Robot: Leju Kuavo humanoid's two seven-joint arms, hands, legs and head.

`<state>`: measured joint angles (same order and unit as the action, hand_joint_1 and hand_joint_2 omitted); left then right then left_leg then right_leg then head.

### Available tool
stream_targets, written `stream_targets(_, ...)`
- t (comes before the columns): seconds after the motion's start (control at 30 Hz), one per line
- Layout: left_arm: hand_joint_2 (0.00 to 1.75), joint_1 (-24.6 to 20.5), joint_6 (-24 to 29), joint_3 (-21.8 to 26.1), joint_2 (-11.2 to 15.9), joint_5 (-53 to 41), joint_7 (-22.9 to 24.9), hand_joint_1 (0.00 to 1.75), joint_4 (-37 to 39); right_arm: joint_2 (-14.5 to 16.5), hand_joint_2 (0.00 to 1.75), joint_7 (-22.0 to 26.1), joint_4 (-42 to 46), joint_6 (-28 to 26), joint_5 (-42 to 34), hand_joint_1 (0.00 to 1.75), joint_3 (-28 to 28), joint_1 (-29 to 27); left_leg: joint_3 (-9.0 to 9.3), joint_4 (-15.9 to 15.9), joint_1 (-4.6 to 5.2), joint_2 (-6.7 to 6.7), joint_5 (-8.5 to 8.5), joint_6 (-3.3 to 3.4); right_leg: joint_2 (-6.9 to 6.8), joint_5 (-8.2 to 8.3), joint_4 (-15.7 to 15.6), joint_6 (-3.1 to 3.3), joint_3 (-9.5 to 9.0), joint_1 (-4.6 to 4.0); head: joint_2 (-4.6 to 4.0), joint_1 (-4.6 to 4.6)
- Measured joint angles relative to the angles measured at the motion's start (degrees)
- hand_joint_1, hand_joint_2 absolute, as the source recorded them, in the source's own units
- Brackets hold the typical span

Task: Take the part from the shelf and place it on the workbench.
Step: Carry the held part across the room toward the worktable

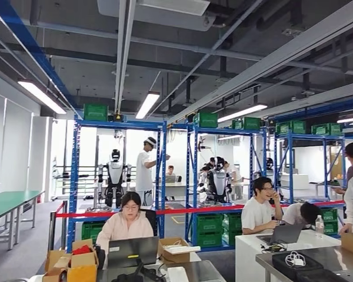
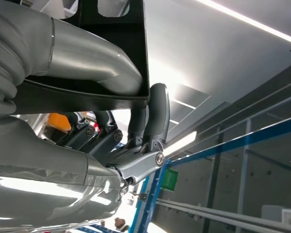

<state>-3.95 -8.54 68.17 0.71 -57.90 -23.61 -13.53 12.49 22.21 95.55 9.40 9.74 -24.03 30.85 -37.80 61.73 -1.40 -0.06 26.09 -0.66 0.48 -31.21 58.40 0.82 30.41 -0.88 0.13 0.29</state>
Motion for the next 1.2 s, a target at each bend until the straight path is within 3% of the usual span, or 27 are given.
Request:
stream_targets(0.1, 0.00, 0.02, -0.02, 0.00, 0.01, -0.21, -0.05, 0.00, 0.00, -0.01, 1.75, 0.02, 0.30, -0.05, -0.22, 1.75, -0.13, -0.03, 0.55, -0.90, 0.11, -0.15, 1.05, 0.96, -0.07, -0.64, -0.13, -0.77, -0.12, 0.02, 0.00, 0.01)
stream_targets(0.17, 0.00, 0.05, -0.03, 0.00, 0.01, -0.22, -0.09, 0.00, 0.00, 0.00, 1.75, 0.03, 0.50, -0.09, -0.30, 1.75, -0.19, 0.07, 1.01, -1.05, -0.09, -0.18, 1.45, 1.56, -0.15, -1.94, 1.99, -1.38, 0.66, 0.13, 0.00, 0.01)
stream_targets(0.2, 0.00, 0.02, -0.03, 0.00, 0.01, -0.23, -0.10, 0.00, 0.00, -0.03, 1.75, 0.04, 0.58, -0.13, -0.34, 1.75, -0.20, 0.10, 1.33, -1.10, -0.15, -0.18, 1.70, 1.81, -0.19, -3.08, 4.86, -1.66, 2.13, 0.24, 0.00, 0.01)
stream_targets(0.27, 0.00, -0.07, -0.03, 0.01, 0.01, -0.24, -0.10, 0.00, 0.00, -0.15, 1.75, 0.03, 0.56, -0.22, -0.39, 1.75, -0.20, -0.05, 1.93, -1.11, -0.15, -0.17, 2.29, 2.07, -0.20, -5.47, 12.91, -2.07, 6.96, 0.52, 0.00, 0.01)
stream_targets(0.3, 0.00, -0.05, -0.03, 0.01, 0.01, -0.24, -0.08, 0.00, 0.00, -0.25, 1.75, 0.02, 0.52, -0.25, -0.40, 1.75, -0.19, -0.19, 2.30, -1.11, -0.14, -0.18, 2.62, 2.08, -0.20, -5.78, 15.89, -2.19, 9.14, 0.63, 0.00, 0.01)
stream_targets(0.33, 0.00, -0.01, -0.03, 0.02, 0.01, -0.24, -0.05, 0.00, 0.00, -0.32, 1.75, 0.01, 0.49, -0.26, -0.40, 1.75, -0.19, -0.29, 2.77, -1.11, -0.13, -0.21, 2.99, 2.04, -0.20, -5.01, 16.94, -2.26, 10.48, 0.70, 0.00, 0.01)
stream_targets(0.37, 0.00, 0.03, -0.03, 0.02, 0.01, -0.24, -0.02, 0.00, 0.00, -0.37, 1.75, 0.01, 0.48, -0.27, -0.39, 1.75, -0.20, -0.31, 3.35, -1.11, -0.13, -0.25, 3.40, 1.97, -0.20, -3.03, 15.62, -2.24, 10.70, 0.73, 0.00, 0.01)
stream_targets(0.43, 0.00, 0.07, -0.04, 0.03, -0.01, -0.24, 0.01, 0.00, 0.01, -0.40, 1.75, 0.00, 0.45, -0.28, -0.40, 1.75, -0.20, -0.19, 4.70, -1.22, -0.14, -0.39, 4.33, 1.69, -0.18, 2.30, 8.71, -1.92, 8.76, 0.66, 0.00, 0.01)
stream_targets(0.47, 0.00, 0.01, -0.06, 0.05, -0.04, -0.24, 0.01, 0.00, 0.01, -0.41, 1.75, -0.03, 0.43, -0.30, -0.41, 1.75, -0.20, -0.09, 5.22, -1.31, -0.14, -0.46, 4.71, 1.46, -0.18, 4.15, 5.59, -1.63, 7.66, 0.48, 0.01, -0.02)
stream_targets(0.5, 0.00, -0.04, -0.08, 0.07, -0.07, -0.24, 0.00, 0.00, 0.02, -0.42, 1.75, -0.08, 0.40, -0.32, -0.40, 1.75, -0.20, 0.01, 5.50, -1.44, -0.19, -0.50, 4.96, 1.20, -0.18, 4.96, 3.59, -1.29, 6.89, 0.27, 0.03, -0.04)
stream_targets(0.57, 0.00, -0.12, -0.11, 0.13, -0.15, -0.24, -0.01, 0.00, 0.02, -0.43, 1.75, -0.24, 0.38, -0.34, -0.32, 1.75, -0.21, 0.16, 5.62, -1.79, -0.28, -0.46, 5.18, 0.64, -0.19, 4.48, 2.35, -0.60, 6.37, -0.14, 0.07, -0.13)
stream_targets(0.67, 0.00, -0.16, -0.14, 0.24, -0.32, -0.23, -0.03, 0.00, 0.02, -0.29, 1.75, -0.45, 0.53, -0.36, -0.14, 1.75, -0.25, 0.24, 5.47, -1.07, -0.21, -0.18, 6.08, -0.02, -0.30, 3.79, 0.18, 0.26, 4.76, 0.10, 0.07, -0.13)
stream_targets(0.7, 0.00, -0.19, -0.17, 0.32, -0.35, -0.22, -0.04, 0.00, 0.02, -0.25, 1.75, -0.51, 0.56, -0.38, -0.09, 1.75, -0.26, 0.29, 4.49, 0.99, -0.15, -0.13, 6.94, -0.09, -0.37, 3.68, -0.39, 0.48, 4.11, 0.23, 0.06, -0.12)
stream_targets(0.77, 0.00, -0.09, -0.24, 0.54, -0.40, -0.20, -0.03, 0.00, 0.02, -0.25, 1.75, -0.69, 0.46, -0.47, -0.03, 1.75, -0.27, 0.30, 0.31, 8.11, -0.09, -0.12, 9.08, -0.13, -0.42, 3.17, -0.63, 0.89, 3.25, 0.20, 0.04, -0.12)
stream_targets(0.83, 0.00, 0.17, -0.28, 0.76, -0.41, -0.20, -0.02, 0.00, 0.02, -0.26, 1.75, -1.00, 0.26, -0.55, 0.04, 1.75, -0.33, 0.09, -3.55, 12.80, -0.10, -0.12, 9.04, -0.25, -0.27, 2.43, -0.62, 1.07, 2.38, 0.12, 0.03, -0.12)
stream_targets(0.87, 0.00, 0.27, -0.30, 0.84, -0.44, -0.20, -0.02, 0.00, 0.02, -0.27, 1.75, -1.15, 0.13, -0.57, 0.07, 1.75, -0.36, 0.04, -4.09, 12.22, -0.11, -0.12, 7.43, -0.28, -0.18, 2.00, -0.61, 1.02, 1.81, 0.11, 0.02, -0.12)
stream_targets(0.9, 0.00, 0.29, -0.31, 0.91, -0.46, -0.20, -0.02, 0.00, 0.02, -0.29, 1.75, -1.27, 0.01, -0.60, 0.07, 1.75, -0.39, 0.03, -3.53, 9.55, -0.13, -0.11, 4.89, -0.27, -0.10, 1.50, -0.60, 0.89, 1.12, 0.11, 0.02, -0.12)
stream_targets(0.97, 0.00, 0.20, -0.31, 0.98, -0.52, -0.21, 0.00, 0.00, 0.02, -0.32, 1.75, -1.38, -0.20, -0.67, 0.00, 1.75, -0.39, 0.22, -1.06, 2.95, -0.06, -0.09, 0.86, -0.19, -0.08, 0.37, -0.44, 0.40, -0.07, 0.04, 0.01, -0.11)
stream_targets(1.03, 0.00, 0.01, -0.31, 1.03, -0.62, -0.25, 0.04, 0.00, 0.02, -0.36, 1.75, -1.53, -0.37, -0.77, -0.08, 1.75, -0.42, 0.58, 0.39, -0.33, 0.20, -0.11, 0.41, 0.24, -0.06, -0.36, -0.32, -0.21, -0.39, -0.07, 0.01, -0.14)
stream_targets(1.13, 0.00, 0.02, -0.31, 1.03, -0.81, -0.45, 0.02, 0.00, 0.02, -0.55, 1.75, -1.69, -0.52, -0.98, -0.15, 1.75, -0.40, 0.90, 0.77, -1.02, 0.27, -0.21, 1.22, 1.10, -0.11, -1.02, -0.30, -1.02, -0.51, -0.02, 0.01, -0.19)
stream_targets(1.2, 0.00, 0.02, -0.25, 1.03, -0.99, -0.79, -0.06, 0.00, 0.02, -0.92, 1.75, -1.66, -0.51, -1.22, -0.29, 1.75, -0.07, 1.03, 1.30, -1.23, 0.06, -0.22, 1.56, 1.69, -0.17, -2.72, 2.83, -1.71, 0.80, 0.15, 0.01, -0.19)
